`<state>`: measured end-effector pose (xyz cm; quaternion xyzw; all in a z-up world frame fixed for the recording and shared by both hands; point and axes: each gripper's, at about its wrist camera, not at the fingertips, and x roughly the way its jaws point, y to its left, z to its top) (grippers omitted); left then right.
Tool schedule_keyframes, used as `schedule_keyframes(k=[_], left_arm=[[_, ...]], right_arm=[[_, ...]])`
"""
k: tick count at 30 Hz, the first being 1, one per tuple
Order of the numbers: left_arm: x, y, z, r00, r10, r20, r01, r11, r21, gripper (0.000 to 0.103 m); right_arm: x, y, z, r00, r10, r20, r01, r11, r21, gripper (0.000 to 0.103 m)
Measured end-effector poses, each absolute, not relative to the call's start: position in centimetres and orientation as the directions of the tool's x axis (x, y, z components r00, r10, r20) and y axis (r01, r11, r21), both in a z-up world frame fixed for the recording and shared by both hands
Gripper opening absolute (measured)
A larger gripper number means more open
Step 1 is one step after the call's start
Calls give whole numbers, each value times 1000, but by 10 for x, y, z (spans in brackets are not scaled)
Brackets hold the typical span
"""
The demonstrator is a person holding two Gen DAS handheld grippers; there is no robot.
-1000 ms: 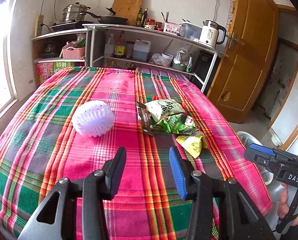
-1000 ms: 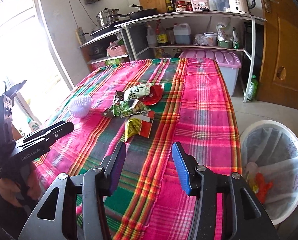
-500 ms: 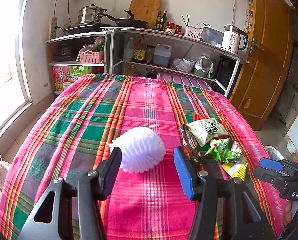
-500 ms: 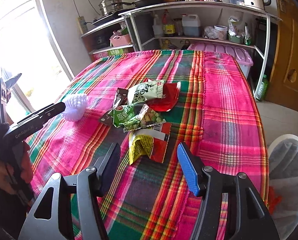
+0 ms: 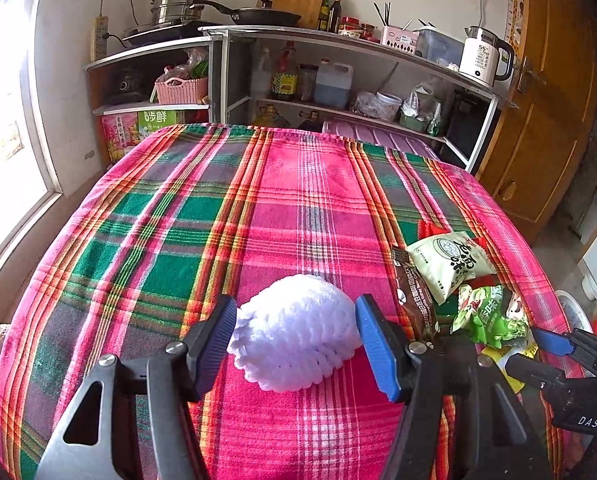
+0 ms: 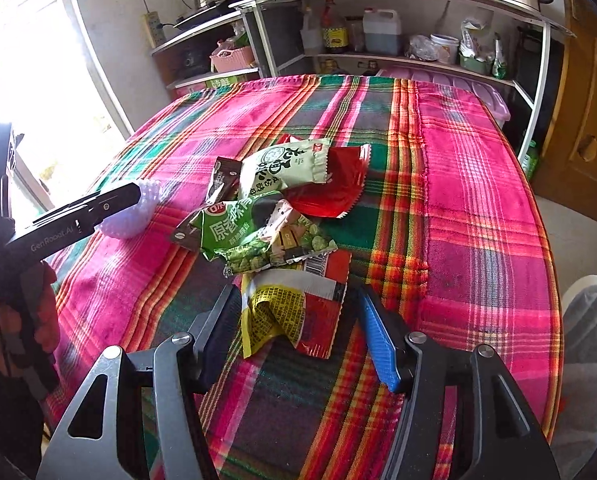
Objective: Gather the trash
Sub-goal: 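Grasp the white mesh ball with the left tool while the right tool grasps the yellow chip bag, then carry the mesh ball and yellow bag over the bin and open both tools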
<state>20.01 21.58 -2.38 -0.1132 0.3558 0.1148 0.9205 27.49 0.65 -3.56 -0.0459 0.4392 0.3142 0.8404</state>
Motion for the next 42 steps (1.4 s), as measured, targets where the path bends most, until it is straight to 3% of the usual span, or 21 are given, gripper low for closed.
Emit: schedule_keyframes(k=[3, 4, 7, 13, 42], left_arm=[[196, 214, -22, 723, 133, -678, -291, 949, -125, 54], [196, 213, -22, 722, 133, -679, -290, 949, -122, 50], [192, 206, -21, 723, 130, -678, -276, 955, -111, 39], [179, 190, -15, 739, 99, -666, -239, 963, -122, 31], [153, 46, 25, 786, -140, -603, 49, 985, -166, 28]], right_arm=[[275, 3, -34, 422, 493, -761, -559, 802, 209, 55], [275, 2, -34, 420, 497, -759, -559, 801, 214, 46], [273, 2, -34, 420, 502, -757, -559, 800, 220, 35], [262, -8, -29, 426, 514, -745, -560, 796, 229, 32], [209, -146, 2, 559, 492, -668, -404, 865, 299, 32]])
